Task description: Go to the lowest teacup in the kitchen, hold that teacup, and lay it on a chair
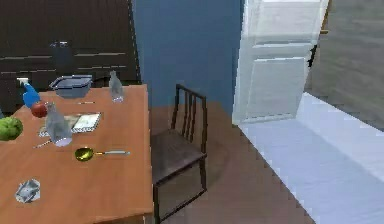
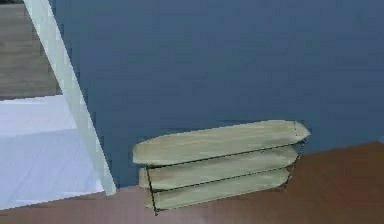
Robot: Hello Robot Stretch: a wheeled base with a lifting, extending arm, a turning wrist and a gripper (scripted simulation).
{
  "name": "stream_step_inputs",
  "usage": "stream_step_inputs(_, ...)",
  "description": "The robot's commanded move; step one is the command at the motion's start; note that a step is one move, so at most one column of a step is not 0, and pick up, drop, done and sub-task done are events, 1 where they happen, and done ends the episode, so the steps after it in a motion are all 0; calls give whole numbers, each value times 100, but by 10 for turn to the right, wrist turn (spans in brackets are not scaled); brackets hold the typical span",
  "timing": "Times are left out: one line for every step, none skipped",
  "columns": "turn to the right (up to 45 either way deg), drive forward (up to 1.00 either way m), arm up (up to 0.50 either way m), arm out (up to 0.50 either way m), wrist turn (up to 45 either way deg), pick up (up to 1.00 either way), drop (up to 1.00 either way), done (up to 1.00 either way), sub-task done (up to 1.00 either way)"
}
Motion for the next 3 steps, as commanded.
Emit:
stream_step_inputs(-450, 0, 0, 0, 0, 0, 0, 0, 0)
stream_step_inputs(-450, 0, 0, 0, 0, 0, 0, 0, 0)
stream_step_inputs(-420, 0, 0, 0, 0, 0, 0, 0, 0)
